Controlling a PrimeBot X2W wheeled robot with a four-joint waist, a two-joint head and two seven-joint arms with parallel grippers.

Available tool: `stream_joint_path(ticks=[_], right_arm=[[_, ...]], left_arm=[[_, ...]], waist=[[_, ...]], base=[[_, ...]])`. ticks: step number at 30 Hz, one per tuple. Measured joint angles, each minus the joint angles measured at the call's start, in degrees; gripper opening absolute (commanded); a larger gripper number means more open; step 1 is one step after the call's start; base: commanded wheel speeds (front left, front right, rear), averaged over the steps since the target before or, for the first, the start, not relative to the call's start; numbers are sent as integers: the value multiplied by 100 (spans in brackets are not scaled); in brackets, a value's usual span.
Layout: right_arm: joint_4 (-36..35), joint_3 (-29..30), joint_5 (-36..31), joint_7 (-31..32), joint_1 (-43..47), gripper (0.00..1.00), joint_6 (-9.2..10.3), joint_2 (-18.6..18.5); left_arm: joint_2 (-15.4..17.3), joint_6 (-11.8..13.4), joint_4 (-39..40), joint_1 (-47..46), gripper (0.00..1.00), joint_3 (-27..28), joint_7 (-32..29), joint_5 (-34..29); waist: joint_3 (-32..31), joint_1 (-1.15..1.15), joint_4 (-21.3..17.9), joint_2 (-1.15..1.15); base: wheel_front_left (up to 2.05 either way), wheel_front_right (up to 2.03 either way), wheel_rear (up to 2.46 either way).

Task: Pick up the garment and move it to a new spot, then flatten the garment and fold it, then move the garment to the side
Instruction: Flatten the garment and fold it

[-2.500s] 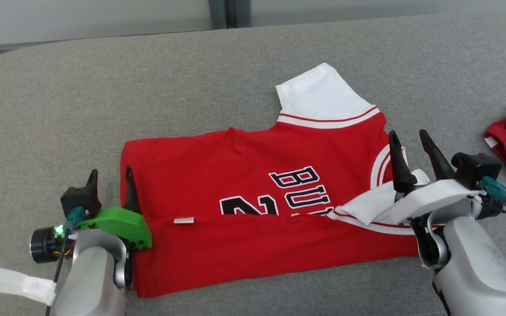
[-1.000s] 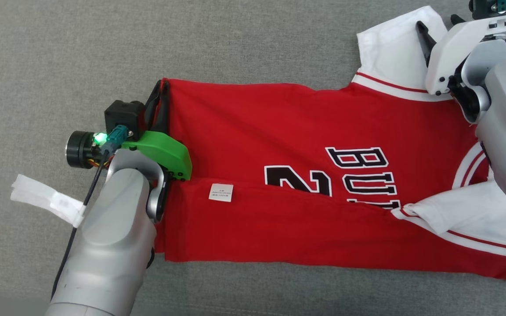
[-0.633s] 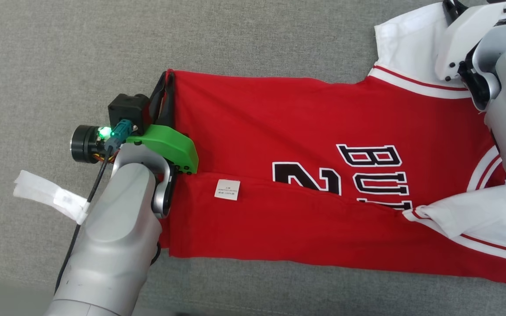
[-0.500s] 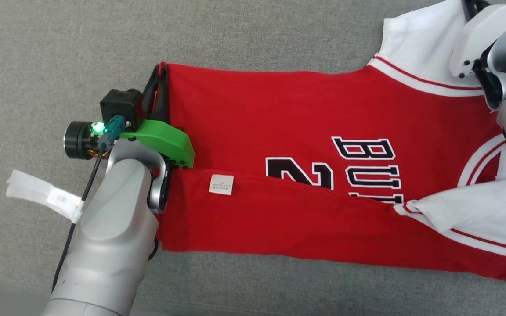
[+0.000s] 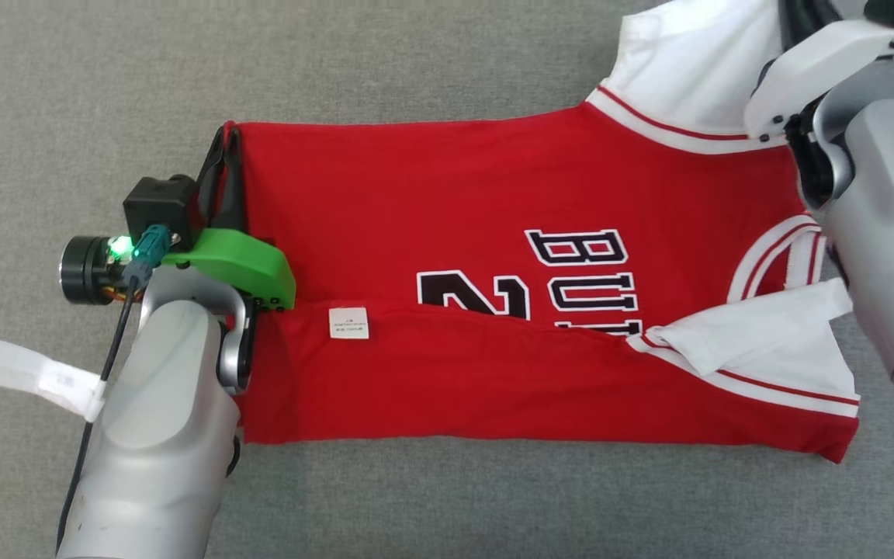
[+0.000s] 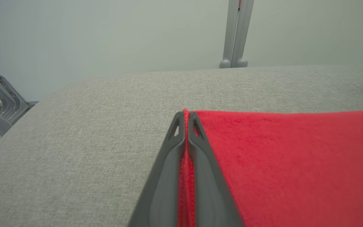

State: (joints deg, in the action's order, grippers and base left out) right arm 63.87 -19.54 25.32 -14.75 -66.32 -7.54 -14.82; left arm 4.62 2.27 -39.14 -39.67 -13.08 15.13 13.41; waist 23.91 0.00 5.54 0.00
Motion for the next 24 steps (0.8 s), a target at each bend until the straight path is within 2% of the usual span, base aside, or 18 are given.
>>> stream_joint_path(ticks=[4,13,24], right_arm=[[-492,-96,379,-24,531,0,0,94],[-1814,-159,1076,-25,2207,0,1,-102],[-2677,-36,1517,-30,3888,0,1,-44]], left_arm=[[96,-29,-85,290,0,144,0,-66],[105,-98,-172,1065,0,410,0,-193],[51,-118,-315,1958,0,698,0,-253]], waist=[[-204,0,-191,0],[-822,0,-464,0],[-1496,0,-699,0]], base=[[0,0,0],[0,0,0],[0,0,0]])
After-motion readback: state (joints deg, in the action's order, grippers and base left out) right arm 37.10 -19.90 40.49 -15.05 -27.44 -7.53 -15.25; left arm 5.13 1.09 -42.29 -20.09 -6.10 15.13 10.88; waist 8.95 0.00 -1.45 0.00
